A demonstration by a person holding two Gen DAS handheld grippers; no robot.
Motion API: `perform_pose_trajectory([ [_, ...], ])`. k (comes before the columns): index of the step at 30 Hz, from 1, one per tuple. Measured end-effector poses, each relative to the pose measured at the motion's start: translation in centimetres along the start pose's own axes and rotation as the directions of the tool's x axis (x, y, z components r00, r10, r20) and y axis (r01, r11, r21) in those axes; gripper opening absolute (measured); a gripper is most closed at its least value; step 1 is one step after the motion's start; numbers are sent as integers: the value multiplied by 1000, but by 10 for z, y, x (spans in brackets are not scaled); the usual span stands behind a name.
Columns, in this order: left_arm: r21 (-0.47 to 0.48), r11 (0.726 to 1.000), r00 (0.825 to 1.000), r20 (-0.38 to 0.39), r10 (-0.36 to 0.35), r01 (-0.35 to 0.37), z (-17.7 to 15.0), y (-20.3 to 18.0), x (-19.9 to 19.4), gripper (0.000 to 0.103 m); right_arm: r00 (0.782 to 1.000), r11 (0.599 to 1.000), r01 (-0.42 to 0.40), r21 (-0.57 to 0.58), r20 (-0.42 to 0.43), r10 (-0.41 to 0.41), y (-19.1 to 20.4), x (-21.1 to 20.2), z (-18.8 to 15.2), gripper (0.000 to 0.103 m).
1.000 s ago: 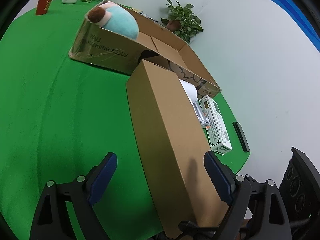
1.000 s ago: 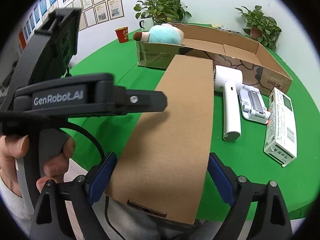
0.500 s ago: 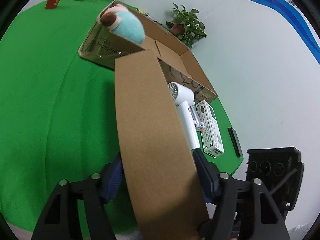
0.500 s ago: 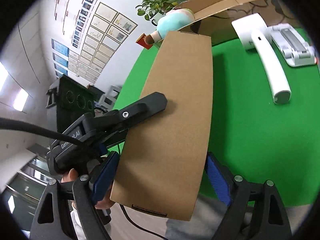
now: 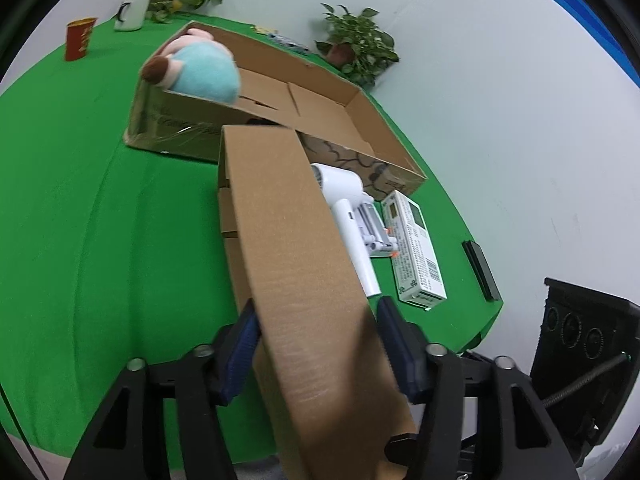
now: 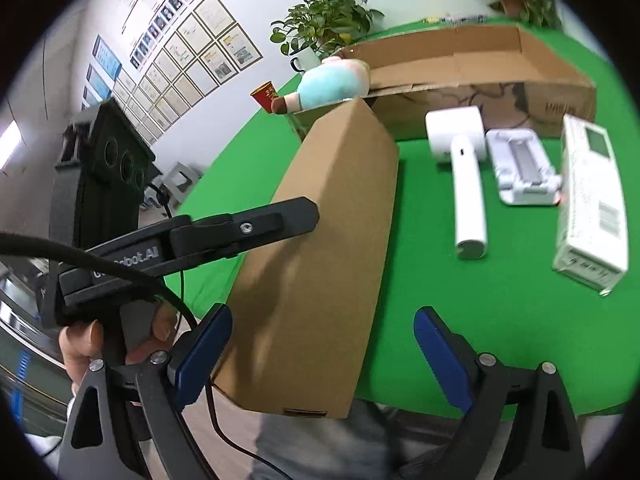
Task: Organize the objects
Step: 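Grasp the cardboard tray's end with the right gripper and lift it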
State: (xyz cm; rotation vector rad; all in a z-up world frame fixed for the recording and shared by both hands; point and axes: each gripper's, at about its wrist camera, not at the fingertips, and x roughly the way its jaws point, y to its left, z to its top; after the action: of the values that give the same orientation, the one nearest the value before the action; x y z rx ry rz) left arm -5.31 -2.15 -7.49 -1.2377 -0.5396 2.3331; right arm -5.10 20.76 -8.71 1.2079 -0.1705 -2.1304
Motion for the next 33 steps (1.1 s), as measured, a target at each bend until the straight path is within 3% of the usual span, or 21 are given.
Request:
perform_pose_trajectory([
  [8, 51, 998, 999, 5, -32, 32, -2, -23, -6, 30, 999, 997, 35, -65, -8, -36, 14, 7, 0, 93],
  [15, 114, 992, 998, -17, -60, 61, 11, -51, 14, 30, 996, 994, 93, -62, 4, -93, 4, -3, -5, 93],
  [21, 149, 986, 997, -37, -71, 76, 12, -67, 34, 30, 990, 990, 141, 6, 15, -141, -32, -11, -5, 92],
  [23, 166, 985, 999, -15, -40, 42, 9, -67, 29, 32, 989, 989, 145, 14, 15, -145, -42, -12, -5, 82],
  [25, 168, 986, 1000, 3, -6, 5, 6, -63, 22, 34, 992, 992, 125, 25, 13, -125, -45, -12, -4, 59],
  [28, 159, 986, 998, 30, 52, -56, -2, -51, 8, 39, 990, 990, 139, 12, 18, -139, -46, -12, -6, 55],
  [33, 94, 992, 996, 9, 85, -85, -17, -20, 0, 40, 993, 993, 115, 5, 17, -115, -41, -6, -5, 55],
])
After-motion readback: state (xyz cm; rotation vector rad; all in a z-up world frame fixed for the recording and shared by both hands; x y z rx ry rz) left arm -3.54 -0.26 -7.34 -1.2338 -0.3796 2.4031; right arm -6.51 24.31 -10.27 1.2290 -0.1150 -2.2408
